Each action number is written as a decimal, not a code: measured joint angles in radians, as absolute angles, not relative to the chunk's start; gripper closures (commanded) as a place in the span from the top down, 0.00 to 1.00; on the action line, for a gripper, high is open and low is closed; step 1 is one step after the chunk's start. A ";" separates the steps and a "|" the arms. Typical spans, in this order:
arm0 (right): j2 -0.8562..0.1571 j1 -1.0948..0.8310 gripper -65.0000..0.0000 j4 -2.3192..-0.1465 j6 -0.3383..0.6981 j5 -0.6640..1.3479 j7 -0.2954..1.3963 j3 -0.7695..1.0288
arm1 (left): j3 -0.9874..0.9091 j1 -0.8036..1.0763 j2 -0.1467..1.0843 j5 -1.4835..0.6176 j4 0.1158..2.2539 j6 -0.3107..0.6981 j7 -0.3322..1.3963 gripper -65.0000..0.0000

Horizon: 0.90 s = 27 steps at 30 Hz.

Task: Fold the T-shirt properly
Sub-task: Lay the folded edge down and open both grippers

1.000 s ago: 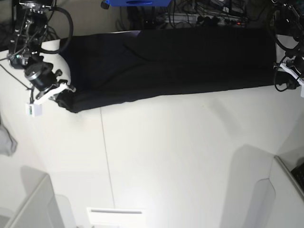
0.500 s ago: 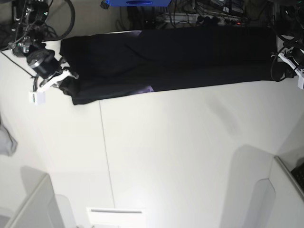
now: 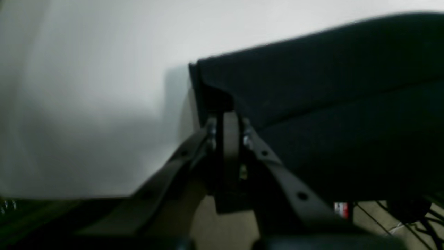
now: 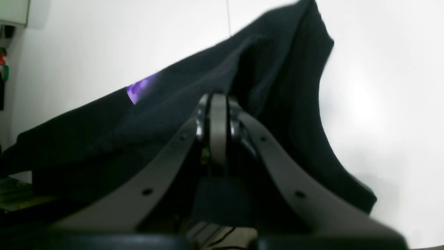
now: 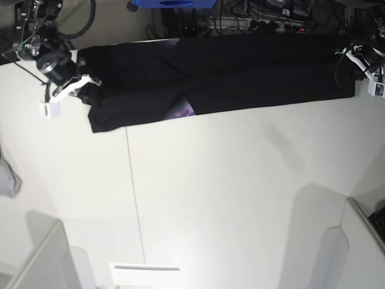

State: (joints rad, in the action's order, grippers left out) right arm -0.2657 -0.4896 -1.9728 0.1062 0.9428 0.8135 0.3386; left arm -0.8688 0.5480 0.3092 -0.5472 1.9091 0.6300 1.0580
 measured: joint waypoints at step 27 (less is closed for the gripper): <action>-0.241 -0.547 0.00 -1.856 0.106 0.942 0.814 0.332 | -0.757 0.539 0.234 -0.337 1.904 0.629 1.048 0.00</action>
State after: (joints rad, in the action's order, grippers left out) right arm -0.2405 -0.5468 -1.8557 0.1059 0.9424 0.8139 0.3317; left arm -0.7574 0.5392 0.2337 -0.3367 1.9041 0.6292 1.0481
